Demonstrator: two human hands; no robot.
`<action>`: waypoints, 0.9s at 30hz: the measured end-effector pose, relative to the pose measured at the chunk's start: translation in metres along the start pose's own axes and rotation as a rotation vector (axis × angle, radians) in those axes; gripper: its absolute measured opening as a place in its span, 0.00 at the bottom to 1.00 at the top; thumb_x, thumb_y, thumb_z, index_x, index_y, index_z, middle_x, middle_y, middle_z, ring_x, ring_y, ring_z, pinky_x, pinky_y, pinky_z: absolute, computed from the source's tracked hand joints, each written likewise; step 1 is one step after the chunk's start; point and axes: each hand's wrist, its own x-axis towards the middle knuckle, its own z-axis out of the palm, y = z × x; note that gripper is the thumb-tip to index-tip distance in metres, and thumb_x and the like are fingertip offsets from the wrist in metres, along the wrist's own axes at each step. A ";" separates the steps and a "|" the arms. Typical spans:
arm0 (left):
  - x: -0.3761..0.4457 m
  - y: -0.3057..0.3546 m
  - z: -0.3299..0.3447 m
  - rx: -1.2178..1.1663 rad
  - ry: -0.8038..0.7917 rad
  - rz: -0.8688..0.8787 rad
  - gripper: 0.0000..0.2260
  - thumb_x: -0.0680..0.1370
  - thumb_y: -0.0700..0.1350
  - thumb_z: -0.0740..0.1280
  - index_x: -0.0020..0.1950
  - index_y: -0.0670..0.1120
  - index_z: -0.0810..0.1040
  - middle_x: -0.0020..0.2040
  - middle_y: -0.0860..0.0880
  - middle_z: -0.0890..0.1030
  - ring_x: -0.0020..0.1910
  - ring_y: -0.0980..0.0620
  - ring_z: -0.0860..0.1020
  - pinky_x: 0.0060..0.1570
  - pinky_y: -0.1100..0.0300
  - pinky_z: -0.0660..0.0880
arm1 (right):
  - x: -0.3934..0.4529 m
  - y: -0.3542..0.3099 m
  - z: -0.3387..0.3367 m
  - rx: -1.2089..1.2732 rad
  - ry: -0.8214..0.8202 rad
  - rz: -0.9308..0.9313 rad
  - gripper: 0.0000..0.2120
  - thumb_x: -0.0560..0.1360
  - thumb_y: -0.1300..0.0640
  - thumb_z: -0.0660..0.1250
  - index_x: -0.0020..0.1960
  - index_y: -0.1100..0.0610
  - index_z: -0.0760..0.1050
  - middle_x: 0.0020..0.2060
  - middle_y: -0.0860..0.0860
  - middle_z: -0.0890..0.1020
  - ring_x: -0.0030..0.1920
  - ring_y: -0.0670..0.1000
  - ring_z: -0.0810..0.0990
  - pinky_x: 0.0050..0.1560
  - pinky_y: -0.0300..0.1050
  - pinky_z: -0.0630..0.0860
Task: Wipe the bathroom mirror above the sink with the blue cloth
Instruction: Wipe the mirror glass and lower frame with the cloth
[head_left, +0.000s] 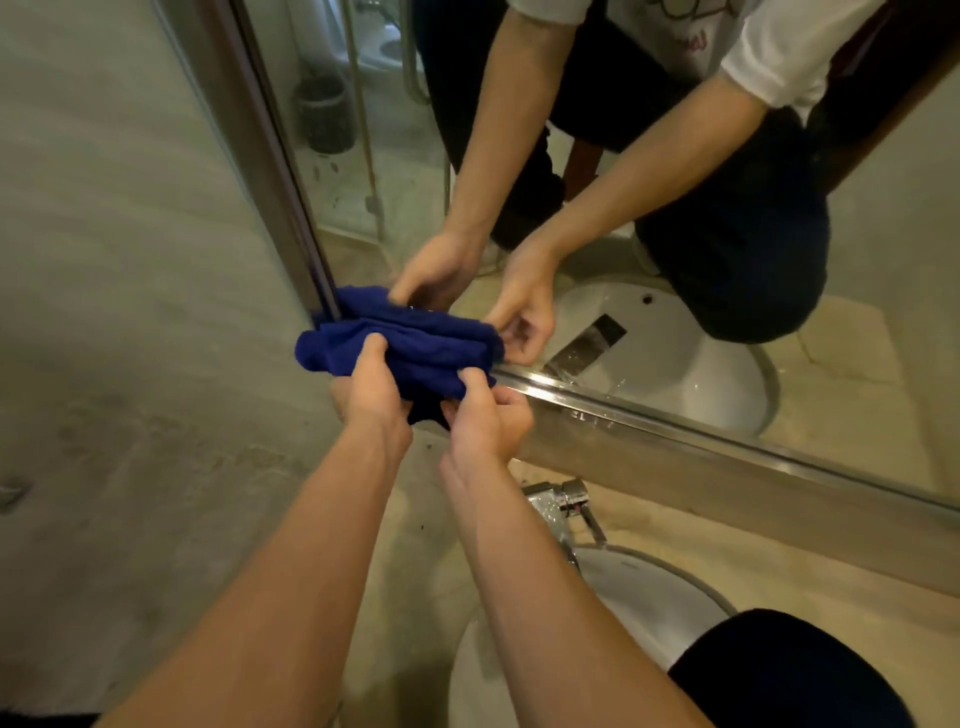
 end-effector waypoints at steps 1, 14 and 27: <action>-0.003 -0.008 0.003 0.026 0.009 0.047 0.16 0.76 0.46 0.69 0.62 0.50 0.72 0.58 0.47 0.81 0.53 0.47 0.81 0.50 0.48 0.81 | 0.003 -0.005 -0.011 0.022 -0.001 -0.010 0.08 0.70 0.64 0.72 0.45 0.62 0.73 0.34 0.55 0.81 0.33 0.49 0.80 0.34 0.43 0.78; -0.006 -0.003 -0.030 -0.056 -0.323 -0.048 0.06 0.78 0.43 0.59 0.50 0.49 0.75 0.45 0.50 0.78 0.46 0.50 0.77 0.51 0.56 0.73 | 0.003 0.000 -0.008 0.180 -0.122 0.102 0.10 0.73 0.66 0.69 0.53 0.65 0.73 0.50 0.62 0.81 0.48 0.56 0.83 0.45 0.51 0.83; -0.067 -0.090 0.044 0.014 0.036 0.102 0.20 0.74 0.47 0.70 0.65 0.47 0.72 0.55 0.49 0.81 0.51 0.50 0.82 0.56 0.47 0.80 | 0.030 -0.061 -0.092 0.086 0.080 -0.012 0.09 0.70 0.69 0.70 0.37 0.61 0.72 0.33 0.56 0.80 0.33 0.52 0.81 0.36 0.46 0.82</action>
